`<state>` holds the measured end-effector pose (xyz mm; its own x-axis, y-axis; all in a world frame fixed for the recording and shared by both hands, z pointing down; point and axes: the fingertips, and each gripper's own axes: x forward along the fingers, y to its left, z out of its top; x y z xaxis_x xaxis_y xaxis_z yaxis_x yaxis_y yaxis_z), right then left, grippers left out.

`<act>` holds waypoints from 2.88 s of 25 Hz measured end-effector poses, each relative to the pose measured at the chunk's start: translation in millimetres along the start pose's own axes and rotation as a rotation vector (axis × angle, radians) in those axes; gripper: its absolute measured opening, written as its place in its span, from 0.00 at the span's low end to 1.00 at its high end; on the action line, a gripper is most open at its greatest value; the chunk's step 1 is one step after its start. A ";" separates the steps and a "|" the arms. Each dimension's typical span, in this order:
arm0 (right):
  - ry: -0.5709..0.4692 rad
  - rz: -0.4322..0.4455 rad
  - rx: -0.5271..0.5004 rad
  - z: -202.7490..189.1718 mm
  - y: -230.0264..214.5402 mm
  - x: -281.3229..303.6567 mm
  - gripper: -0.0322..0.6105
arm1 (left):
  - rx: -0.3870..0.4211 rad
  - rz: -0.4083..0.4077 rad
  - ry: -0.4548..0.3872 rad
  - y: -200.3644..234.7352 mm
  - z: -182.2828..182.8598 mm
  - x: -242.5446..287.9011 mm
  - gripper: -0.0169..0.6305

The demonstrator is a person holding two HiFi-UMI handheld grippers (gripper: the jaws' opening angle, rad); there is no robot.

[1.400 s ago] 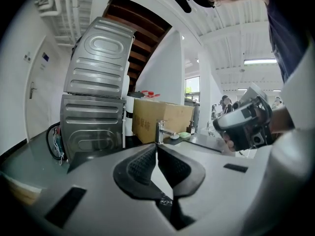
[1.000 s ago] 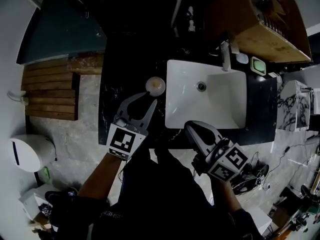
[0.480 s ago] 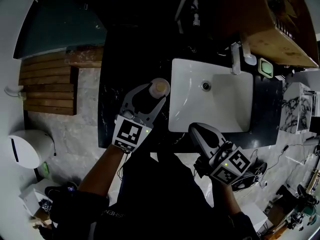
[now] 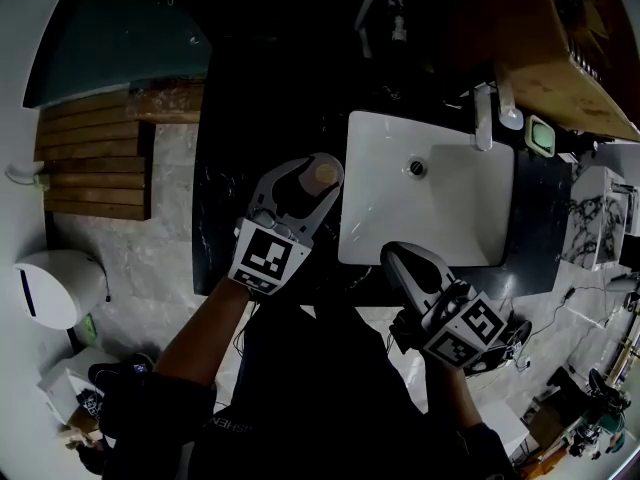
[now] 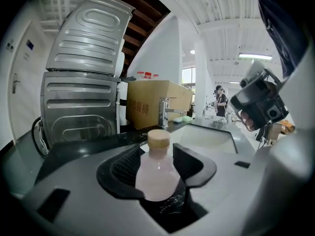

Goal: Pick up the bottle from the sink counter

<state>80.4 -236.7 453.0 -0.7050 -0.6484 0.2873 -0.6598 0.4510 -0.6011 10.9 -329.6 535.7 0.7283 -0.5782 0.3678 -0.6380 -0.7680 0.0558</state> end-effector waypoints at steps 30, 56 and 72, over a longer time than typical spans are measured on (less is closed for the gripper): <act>-0.044 0.008 -0.023 16.5 11.3 -6.0 0.09 | 0.022 -0.022 0.001 -0.5 14.6 -0.7 0.24; -0.172 0.088 -0.167 86.3 59.8 5.6 0.09 | 0.168 -0.017 -0.189 -14.9 145.5 -88.8 0.24; -0.242 0.133 -0.213 108.0 88.2 3.5 0.09 | 0.218 -0.061 -0.209 -35.1 160.5 -116.4 0.24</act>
<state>47.9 -265.4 320.4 -0.7233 -0.6904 0.0160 -0.6236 0.6430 -0.4447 -11.3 -279.6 342.0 0.8137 -0.5561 0.1694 -0.5393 -0.8309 -0.1371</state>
